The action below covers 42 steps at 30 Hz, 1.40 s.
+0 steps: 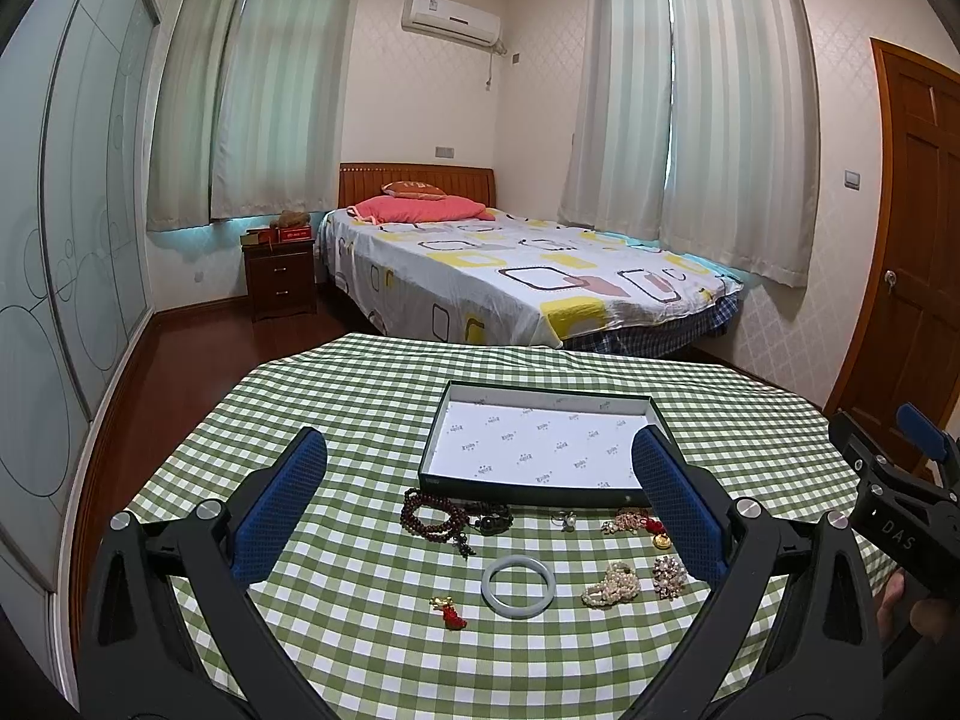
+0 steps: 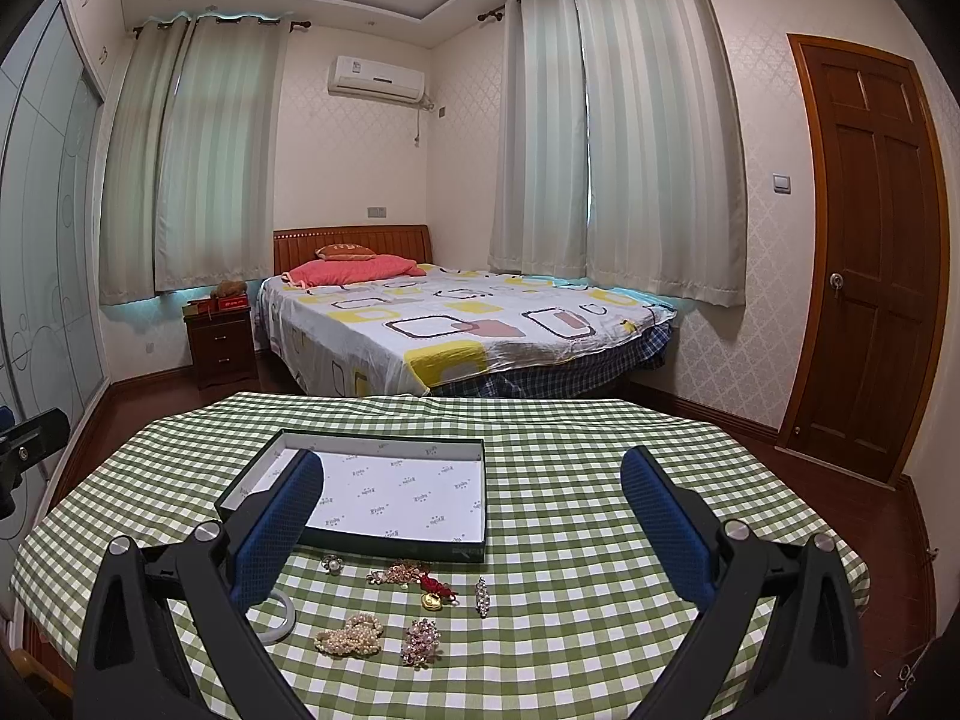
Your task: Organize jewelry
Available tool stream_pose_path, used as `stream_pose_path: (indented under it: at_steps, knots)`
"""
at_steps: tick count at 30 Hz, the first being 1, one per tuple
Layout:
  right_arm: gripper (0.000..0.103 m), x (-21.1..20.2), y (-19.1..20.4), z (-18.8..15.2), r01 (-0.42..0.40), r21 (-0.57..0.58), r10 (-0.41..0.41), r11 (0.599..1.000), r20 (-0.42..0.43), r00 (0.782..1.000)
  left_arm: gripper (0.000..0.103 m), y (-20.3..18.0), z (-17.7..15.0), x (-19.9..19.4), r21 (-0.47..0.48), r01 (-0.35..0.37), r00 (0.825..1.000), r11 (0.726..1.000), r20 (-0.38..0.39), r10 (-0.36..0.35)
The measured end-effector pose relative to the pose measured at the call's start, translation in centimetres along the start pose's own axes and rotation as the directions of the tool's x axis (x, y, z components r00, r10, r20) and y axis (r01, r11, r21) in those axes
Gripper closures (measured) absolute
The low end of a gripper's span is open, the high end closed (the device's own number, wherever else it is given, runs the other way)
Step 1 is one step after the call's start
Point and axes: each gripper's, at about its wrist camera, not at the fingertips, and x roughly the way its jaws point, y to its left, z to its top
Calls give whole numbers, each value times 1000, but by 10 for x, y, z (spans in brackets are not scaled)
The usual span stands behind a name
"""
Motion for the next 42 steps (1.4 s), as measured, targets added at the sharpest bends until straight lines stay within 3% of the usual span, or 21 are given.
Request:
stream_pose_path:
  at_steps: [42]
  knots:
    - [6, 9, 3, -8, -17, -3, 16, 1000, -12, 1000, 4, 2, -13, 16, 7, -6, 1000, 1000, -28, 6]
